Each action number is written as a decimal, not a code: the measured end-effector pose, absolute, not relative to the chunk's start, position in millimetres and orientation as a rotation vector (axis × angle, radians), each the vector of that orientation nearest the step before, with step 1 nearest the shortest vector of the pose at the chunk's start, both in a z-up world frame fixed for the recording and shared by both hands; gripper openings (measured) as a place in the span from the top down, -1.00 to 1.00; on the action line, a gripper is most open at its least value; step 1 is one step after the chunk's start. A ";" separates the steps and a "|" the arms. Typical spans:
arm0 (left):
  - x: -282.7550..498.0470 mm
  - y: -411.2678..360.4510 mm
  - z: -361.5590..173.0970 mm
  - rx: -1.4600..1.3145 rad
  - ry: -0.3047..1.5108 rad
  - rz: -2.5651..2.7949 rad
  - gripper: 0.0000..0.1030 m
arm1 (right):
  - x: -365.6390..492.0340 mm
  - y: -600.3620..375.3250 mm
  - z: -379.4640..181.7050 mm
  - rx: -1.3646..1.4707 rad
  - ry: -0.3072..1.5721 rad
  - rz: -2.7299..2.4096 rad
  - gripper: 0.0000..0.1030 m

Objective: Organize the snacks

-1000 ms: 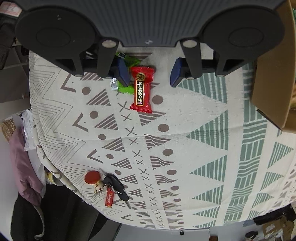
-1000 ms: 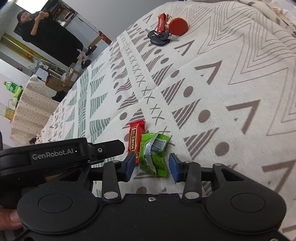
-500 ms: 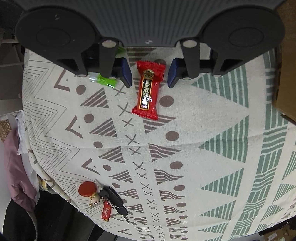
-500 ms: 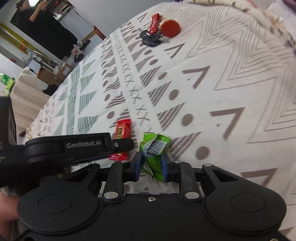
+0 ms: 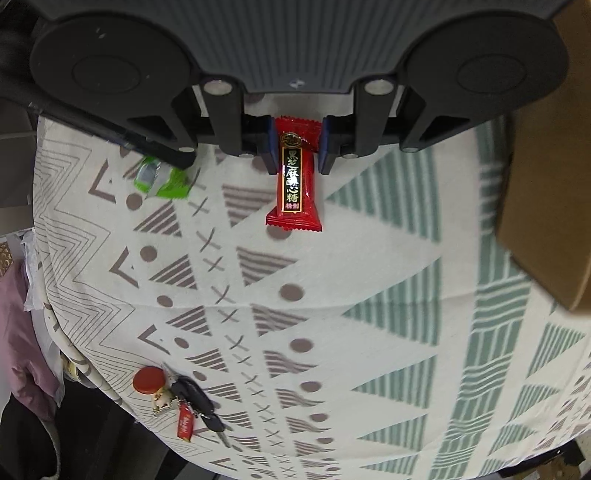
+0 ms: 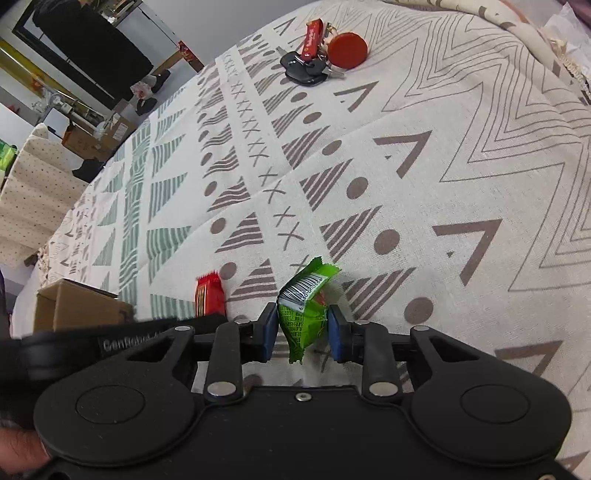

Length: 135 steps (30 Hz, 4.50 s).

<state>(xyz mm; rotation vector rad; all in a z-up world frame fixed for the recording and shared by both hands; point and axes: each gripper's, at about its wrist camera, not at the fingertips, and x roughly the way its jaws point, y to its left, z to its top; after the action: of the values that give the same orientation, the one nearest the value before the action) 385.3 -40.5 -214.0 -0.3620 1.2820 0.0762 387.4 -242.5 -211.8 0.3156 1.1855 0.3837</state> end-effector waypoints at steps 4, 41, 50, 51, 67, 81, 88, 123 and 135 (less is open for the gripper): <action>367.4 -34.6 -203.4 -0.378 1.271 0.080 0.60 | 375.5 -241.7 -199.0 0.316 1.165 0.375 0.47; 220.0 11.3 -103.5 -0.371 1.098 0.101 0.60 | 232.6 -212.1 -115.1 0.336 0.942 0.433 0.47; 210.3 26.5 -87.3 -0.380 1.058 0.133 0.60 | 226.8 -199.4 -105.5 0.320 0.927 0.469 0.47; 209.6 29.2 -85.8 -0.384 1.054 0.139 0.60 | 227.0 -197.1 -104.2 0.316 0.926 0.476 0.47; 195.3 90.9 -70.5 -0.461 1.002 0.225 0.60 | 236.8 -138.3 -92.7 0.278 0.934 0.580 0.47; 202.2 145.0 -85.5 -0.525 1.009 0.264 0.59 | 254.8 -86.3 -91.6 0.238 0.960 0.621 0.47; 213.9 159.0 -89.6 -0.560 1.006 0.233 0.59 | 265.6 -61.8 -91.1 0.207 0.973 0.629 0.47; 208.0 164.5 -83.5 -0.396 1.048 0.151 -0.60 | 233.1 -91.2 -79.9 0.213 0.919 0.397 -0.34; 174.0 125.6 -66.5 -0.285 1.017 0.051 -0.77 | 184.7 -133.5 -67.7 0.216 0.846 0.297 -0.95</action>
<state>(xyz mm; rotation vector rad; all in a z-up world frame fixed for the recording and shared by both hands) 174.0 125.6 -66.5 -0.2855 1.0170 0.0515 184.7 -133.5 -67.7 0.2165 0.8462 0.2971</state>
